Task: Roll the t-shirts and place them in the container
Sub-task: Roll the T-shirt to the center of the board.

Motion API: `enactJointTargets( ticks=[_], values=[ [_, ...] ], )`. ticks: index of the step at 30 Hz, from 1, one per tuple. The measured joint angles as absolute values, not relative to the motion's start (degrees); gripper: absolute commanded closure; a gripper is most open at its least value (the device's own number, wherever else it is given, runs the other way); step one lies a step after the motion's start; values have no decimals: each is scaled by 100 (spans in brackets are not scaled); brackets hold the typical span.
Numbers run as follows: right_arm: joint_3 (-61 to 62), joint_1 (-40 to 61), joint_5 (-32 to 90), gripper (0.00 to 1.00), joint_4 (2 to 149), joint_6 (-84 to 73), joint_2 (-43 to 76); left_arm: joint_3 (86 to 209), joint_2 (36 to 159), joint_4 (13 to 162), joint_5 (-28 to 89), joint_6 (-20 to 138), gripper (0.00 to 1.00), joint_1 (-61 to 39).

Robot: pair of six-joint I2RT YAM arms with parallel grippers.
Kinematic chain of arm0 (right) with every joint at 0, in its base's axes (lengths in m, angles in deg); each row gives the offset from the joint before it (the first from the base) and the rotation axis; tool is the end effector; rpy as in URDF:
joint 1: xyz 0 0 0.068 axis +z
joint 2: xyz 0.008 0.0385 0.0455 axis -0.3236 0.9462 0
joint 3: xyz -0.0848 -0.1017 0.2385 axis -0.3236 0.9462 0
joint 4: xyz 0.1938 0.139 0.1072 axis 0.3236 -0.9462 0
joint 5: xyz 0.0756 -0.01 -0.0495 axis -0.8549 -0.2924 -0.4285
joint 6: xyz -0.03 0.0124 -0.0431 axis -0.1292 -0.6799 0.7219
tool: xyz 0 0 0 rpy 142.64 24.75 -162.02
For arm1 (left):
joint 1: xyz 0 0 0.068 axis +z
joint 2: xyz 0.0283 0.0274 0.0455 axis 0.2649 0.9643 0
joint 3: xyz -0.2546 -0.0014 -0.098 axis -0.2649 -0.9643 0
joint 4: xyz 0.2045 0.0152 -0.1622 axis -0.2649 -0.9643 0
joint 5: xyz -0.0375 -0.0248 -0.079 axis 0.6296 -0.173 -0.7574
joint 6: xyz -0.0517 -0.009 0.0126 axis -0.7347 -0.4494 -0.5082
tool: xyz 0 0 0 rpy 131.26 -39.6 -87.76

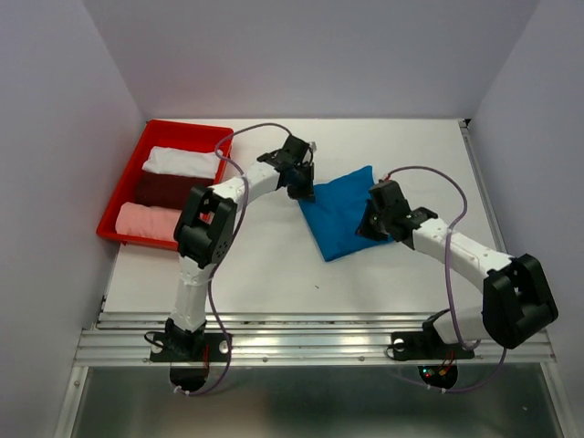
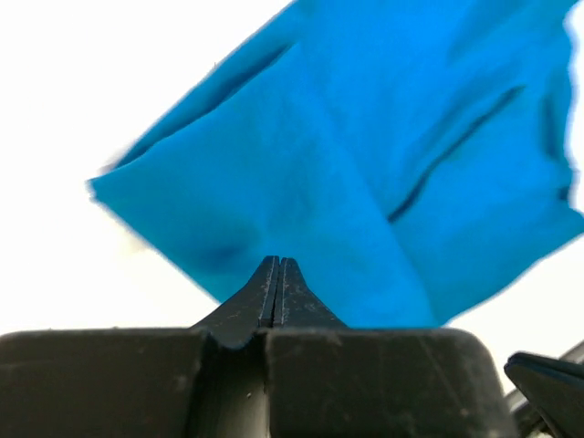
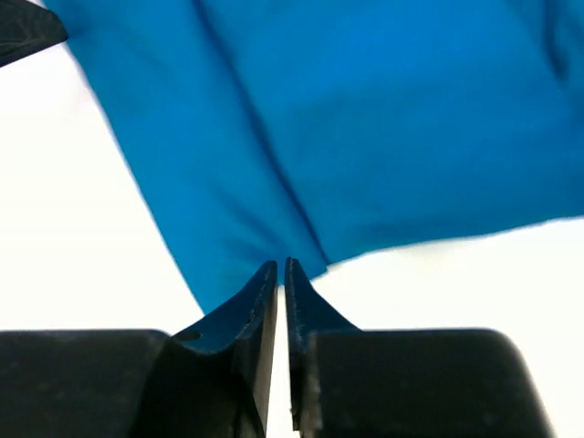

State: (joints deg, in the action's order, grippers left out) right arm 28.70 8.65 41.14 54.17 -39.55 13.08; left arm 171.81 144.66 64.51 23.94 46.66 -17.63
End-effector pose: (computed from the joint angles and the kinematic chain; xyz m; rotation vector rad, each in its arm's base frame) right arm 0.2430 0.1236 0.2126 0.3182 2.5062 0.4077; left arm 0.3996 -0.2703 0.1990 0.3232 2.4895 -0.7537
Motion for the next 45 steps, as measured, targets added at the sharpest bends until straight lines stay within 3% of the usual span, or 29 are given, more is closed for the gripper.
enactJointTargets(
  ticks=[3,6,9,15,18,24,31,38,41,45],
  values=[
    [2228,1042,4433,74,5198,-3590,1472,17157,13983,6411,2398,4695,85,-1647],
    [1754,1326,4721,59,5135,-3284,1737,17031,13285,6422,2418,4723,80,-1477],
    [1262,1798,5078,46,4901,-2934,2137,16825,12562,6422,2514,4719,68,-1265],
    [589,2703,5757,40,4612,-2453,2915,16270,11987,6436,2757,4609,49,-898],
    [361,3096,6079,40,4490,-2248,3304,15879,11987,6390,2818,4489,45,-795],
    [239,3457,6623,45,4337,-2031,4091,15614,11989,6215,2894,4275,34,-701],
    [331,3457,7261,55,4304,-2101,4484,15319,11989,6451,2835,4015,33,-703],
    [565,3457,7545,99,4501,-2176,4469,14799,11987,6803,2551,3812,30,-703],
    [733,3457,7556,99,4691,-2171,4342,14513,11974,7015,2451,3722,19,-703],
    [1098,3455,7384,99,5010,-2173,3977,14076,11930,7284,2236,3670,17,-703]
  ],
)
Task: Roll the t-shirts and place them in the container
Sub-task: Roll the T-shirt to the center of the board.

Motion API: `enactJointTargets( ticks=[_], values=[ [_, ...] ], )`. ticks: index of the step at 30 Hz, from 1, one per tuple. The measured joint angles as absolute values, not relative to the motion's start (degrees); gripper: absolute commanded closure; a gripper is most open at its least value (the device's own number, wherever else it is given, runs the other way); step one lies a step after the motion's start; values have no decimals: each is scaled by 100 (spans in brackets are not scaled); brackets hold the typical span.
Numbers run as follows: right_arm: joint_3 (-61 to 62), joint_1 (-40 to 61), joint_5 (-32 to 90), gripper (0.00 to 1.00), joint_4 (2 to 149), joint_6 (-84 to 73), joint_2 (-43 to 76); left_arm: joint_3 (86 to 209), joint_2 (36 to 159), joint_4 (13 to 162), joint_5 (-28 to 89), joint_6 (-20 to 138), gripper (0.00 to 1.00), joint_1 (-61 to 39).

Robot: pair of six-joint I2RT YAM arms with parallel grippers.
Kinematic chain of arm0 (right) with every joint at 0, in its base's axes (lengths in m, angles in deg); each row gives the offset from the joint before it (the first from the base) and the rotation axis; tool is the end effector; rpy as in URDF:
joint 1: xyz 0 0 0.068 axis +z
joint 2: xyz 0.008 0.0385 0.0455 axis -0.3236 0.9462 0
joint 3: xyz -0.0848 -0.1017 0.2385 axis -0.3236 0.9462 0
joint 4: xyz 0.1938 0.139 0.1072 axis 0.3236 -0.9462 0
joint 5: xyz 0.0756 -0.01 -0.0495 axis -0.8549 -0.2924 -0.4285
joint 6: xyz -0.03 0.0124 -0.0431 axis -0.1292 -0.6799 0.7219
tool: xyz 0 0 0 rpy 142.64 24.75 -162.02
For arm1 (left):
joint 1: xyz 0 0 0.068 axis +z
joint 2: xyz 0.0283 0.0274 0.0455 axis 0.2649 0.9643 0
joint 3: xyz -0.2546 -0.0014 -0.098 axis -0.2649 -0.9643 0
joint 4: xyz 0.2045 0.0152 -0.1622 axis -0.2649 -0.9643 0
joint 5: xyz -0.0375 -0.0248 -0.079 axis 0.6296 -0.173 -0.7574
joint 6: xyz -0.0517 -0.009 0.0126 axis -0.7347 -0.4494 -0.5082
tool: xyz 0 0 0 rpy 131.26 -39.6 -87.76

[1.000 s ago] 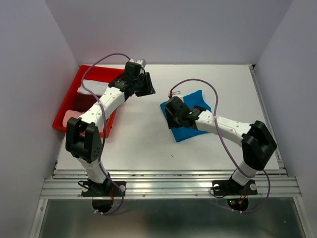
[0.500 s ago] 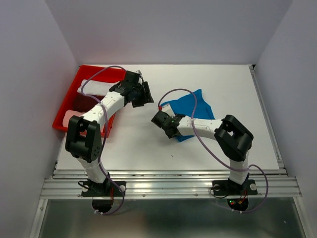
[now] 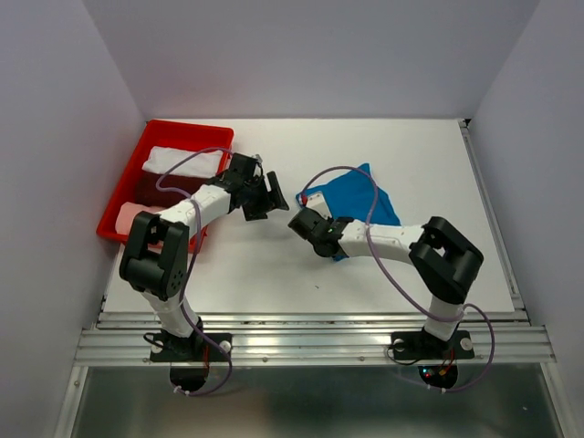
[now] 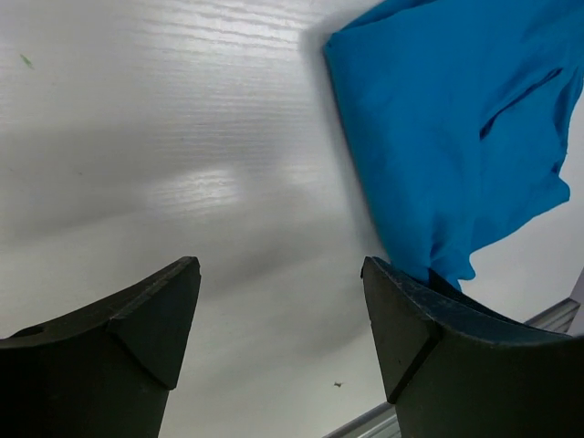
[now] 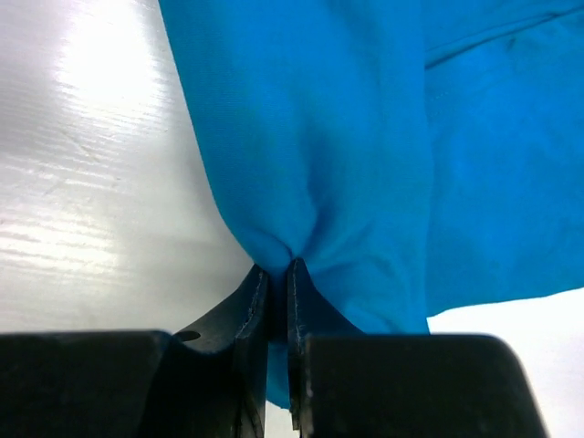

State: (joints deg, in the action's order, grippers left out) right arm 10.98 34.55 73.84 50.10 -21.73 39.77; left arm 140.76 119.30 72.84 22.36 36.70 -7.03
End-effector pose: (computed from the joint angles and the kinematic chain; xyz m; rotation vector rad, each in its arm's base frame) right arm 0.2294 0.2731 0.1671 -0.4657 2.3609 -0.3050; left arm 0.3385 -0.1503 0.2185 -0.1011 2.4639 -0.7977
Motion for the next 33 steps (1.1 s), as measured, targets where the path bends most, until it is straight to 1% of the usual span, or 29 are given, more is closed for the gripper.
enactJointTargets(
  ticks=[2,6,7,13,22,27,30,31,32,33],
  values=[
    [1218,3444,7292,99,5100,-2178,3782,13944,11933,7410,2040,3674,15,-705],
    [1279,3446,7104,99,5259,-2200,3516,13756,11952,7830,1705,3635,2,-747],
    [1290,3446,7056,99,5307,-2215,3468,13713,11961,7935,1640,3615,1,-775],
    [1472,3446,6824,99,5511,-2309,3256,13527,12177,8510,1342,3462,1,-1011],
    [1799,3446,6647,99,5603,-2427,3011,13488,12787,9373,1045,3119,2,-1103],
    [1911,3446,6605,99,5633,-2453,2825,13625,13001,9668,1004,2966,7,-1199],
    [1974,3446,6540,99,5668,-2475,2797,13868,13235,9771,1002,2889,14,-1341],
    [1987,3446,6516,99,5666,-2484,2795,13933,13301,9793,1006,2878,23,-1392],
    [1996,3446,6498,99,5668,-2488,2788,13984,13358,9815,1006,2832,38,-1431],
    [2009,3446,6483,99,5672,-2490,2775,13999,13377,9812,1026,2852,39,-1449]
  ],
)
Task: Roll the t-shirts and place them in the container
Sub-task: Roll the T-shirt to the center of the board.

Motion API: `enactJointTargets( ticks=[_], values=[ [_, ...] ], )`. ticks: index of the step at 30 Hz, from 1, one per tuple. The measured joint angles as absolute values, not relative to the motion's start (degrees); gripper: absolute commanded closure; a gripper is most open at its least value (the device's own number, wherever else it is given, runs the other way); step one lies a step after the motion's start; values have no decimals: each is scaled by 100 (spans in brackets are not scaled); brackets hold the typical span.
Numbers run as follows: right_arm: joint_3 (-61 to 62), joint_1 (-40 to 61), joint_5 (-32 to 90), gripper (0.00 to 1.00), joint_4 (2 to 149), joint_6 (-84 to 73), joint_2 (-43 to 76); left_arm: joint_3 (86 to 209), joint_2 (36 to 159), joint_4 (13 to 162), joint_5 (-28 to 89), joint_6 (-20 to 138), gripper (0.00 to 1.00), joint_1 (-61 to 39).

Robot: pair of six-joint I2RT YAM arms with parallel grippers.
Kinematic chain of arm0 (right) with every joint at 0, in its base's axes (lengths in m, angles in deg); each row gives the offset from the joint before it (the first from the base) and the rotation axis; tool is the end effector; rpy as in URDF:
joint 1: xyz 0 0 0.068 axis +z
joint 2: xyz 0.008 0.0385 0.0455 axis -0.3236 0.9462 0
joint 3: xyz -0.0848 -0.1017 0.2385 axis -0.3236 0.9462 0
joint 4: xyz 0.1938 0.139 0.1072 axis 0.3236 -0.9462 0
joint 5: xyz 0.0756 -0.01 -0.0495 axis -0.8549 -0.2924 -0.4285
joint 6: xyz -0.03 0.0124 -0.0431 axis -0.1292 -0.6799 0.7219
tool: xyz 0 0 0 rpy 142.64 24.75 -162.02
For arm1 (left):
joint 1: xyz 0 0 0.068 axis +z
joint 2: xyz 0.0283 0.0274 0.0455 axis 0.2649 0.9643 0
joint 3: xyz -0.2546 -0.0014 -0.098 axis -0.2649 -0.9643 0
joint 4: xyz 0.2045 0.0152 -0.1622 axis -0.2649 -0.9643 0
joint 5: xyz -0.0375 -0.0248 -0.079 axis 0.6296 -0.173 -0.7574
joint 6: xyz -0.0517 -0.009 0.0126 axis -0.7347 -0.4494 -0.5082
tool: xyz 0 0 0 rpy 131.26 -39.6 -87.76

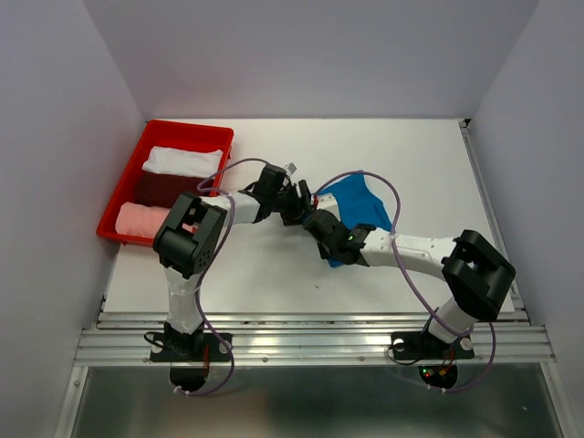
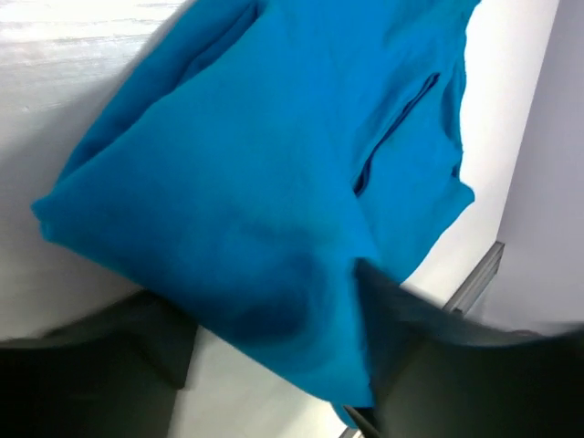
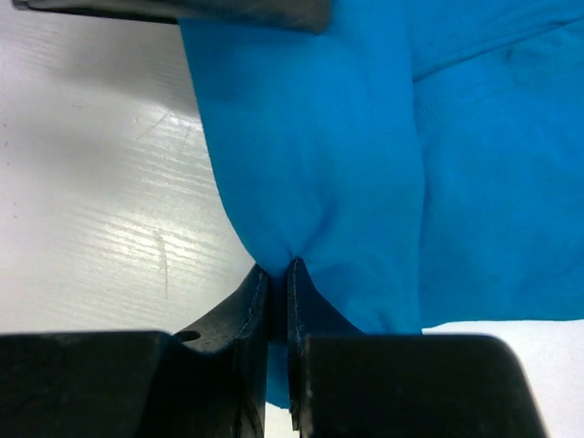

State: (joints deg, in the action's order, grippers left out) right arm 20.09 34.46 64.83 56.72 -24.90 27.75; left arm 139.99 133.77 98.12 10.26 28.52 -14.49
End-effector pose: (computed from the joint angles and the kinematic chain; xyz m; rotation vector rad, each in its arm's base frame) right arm 0.2063 0.2492 0.1927 -0.3878 2.3587 0.0133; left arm 0.3513 -0.2212 0.1578 0.0592 2.3790 -1.2107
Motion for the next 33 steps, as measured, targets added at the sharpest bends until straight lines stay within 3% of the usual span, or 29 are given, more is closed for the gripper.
enactJointTargets(
  ticks=[1,2,3,5,6,7,9,12,18,33],
  values=[
    [2038,3446,6459,99,5675,-2490,2738,14006,13406,9806,1050,2819,59,-1479],
    [2049,3446,6444,96,5666,-2490,2714,14008,13417,9780,1078,2780,68,-1497],
    [2053,3446,6433,90,5653,-2490,2687,14006,13425,9762,1091,2793,87,-1499],
    [2053,3446,6431,77,5653,-2490,2668,14008,13425,9703,1146,2767,100,-1505],
    [2053,3446,6431,58,5651,-2482,2663,14008,13425,9673,1176,2756,100,-1505],
    [2053,3446,6433,50,5646,-2501,2663,14008,13425,9631,1187,2743,100,-1505],
    [2038,3446,6466,35,5561,-2447,2663,14008,13425,9511,1196,2679,100,-1505],
    [2020,3461,6581,23,5460,-2388,2661,14010,13417,9334,1211,2572,100,-1505],
    [1959,3606,6796,18,5321,-2213,2580,14124,13312,8702,1325,2284,100,-1508],
    [1592,4235,7248,19,5283,-1863,2963,14423,13004,7546,1651,1753,100,-1529]
  ],
)
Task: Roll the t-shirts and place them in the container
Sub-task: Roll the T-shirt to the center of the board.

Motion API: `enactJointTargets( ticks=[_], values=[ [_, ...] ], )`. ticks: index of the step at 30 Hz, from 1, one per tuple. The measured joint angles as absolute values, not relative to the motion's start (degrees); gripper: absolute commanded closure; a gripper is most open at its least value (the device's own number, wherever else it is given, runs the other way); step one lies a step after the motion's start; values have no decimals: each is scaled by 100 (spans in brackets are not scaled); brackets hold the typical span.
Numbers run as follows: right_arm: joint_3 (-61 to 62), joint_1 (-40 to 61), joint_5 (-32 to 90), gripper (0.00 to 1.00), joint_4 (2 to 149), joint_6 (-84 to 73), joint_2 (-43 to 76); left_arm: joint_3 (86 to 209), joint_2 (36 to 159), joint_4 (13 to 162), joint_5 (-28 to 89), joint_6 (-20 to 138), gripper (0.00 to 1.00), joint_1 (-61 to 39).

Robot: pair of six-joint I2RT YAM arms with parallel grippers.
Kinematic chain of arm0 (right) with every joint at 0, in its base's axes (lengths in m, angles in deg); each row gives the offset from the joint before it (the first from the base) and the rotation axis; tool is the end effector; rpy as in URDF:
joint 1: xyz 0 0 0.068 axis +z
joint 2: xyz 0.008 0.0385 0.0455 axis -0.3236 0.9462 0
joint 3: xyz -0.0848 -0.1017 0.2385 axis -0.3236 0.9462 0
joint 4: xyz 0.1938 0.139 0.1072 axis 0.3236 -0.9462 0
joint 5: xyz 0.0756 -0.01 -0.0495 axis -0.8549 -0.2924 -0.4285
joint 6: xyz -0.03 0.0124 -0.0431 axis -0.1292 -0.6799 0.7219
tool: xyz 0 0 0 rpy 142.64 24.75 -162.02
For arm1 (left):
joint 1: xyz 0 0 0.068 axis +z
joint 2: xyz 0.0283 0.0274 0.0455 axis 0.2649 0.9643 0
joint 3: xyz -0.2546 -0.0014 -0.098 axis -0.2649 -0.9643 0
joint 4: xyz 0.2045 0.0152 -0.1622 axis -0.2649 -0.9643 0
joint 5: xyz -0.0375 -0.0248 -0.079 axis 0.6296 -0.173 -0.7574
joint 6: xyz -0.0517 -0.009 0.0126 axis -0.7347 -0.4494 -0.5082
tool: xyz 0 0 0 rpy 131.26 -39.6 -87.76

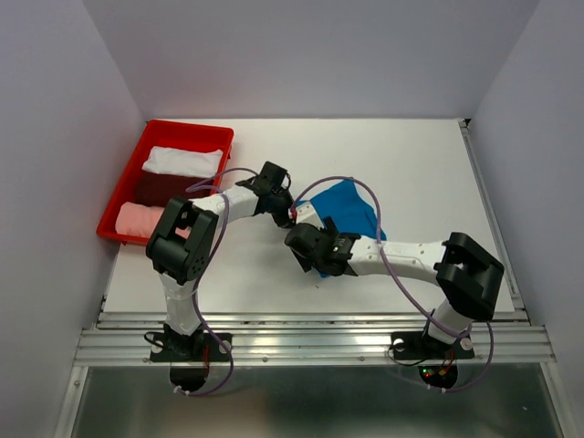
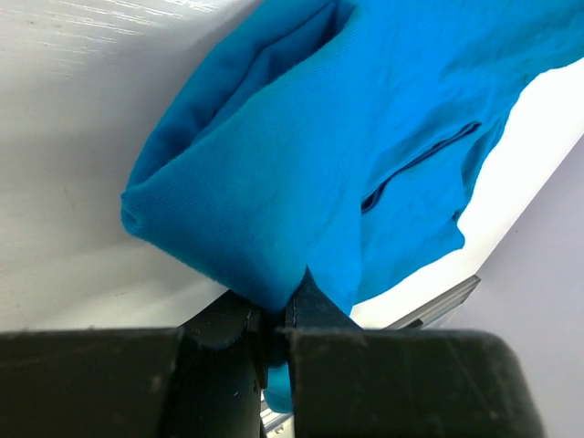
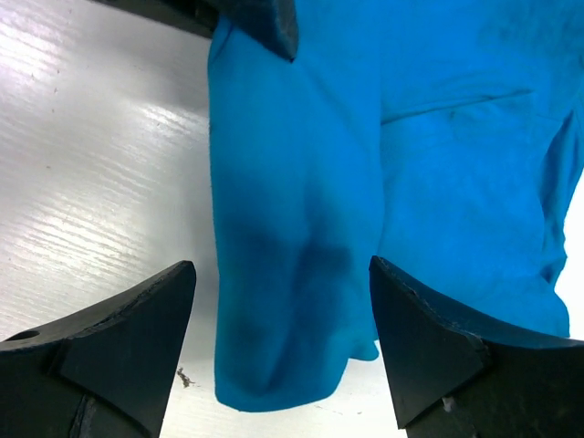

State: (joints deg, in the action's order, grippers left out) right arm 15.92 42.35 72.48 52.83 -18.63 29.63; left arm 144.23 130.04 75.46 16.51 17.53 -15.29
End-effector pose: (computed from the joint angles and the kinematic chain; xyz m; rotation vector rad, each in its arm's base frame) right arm 0.1778 0.2807 0.2021 -0.6197 2.2453 -0.1243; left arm 0.3364 -0.2150 0.1729 -0.3309 2.6607 -1.0513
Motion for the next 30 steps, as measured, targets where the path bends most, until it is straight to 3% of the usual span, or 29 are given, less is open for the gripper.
enactJointTargets(
  ticks=[10,19,27,29,30],
  values=[
    [1574,4561,7930,23,5329,-2189,3780,14506,13001,7386,1664,1615,100,-1529],
    [1316,4646,8951,36,5056,-2989,4235,14526,13001,7336,1659,1608,100,-1529],
    [1170,4646,9464,36,4634,-3529,4456,14526,13001,7349,1638,1591,100,-1523],
    [1157,4646,9569,41,4593,-3594,4506,14526,13001,7360,1629,1582,100,-1501],
    [1155,4646,9609,49,4582,-3629,4526,14526,13001,7364,1622,1576,100,-1499]
  ],
)
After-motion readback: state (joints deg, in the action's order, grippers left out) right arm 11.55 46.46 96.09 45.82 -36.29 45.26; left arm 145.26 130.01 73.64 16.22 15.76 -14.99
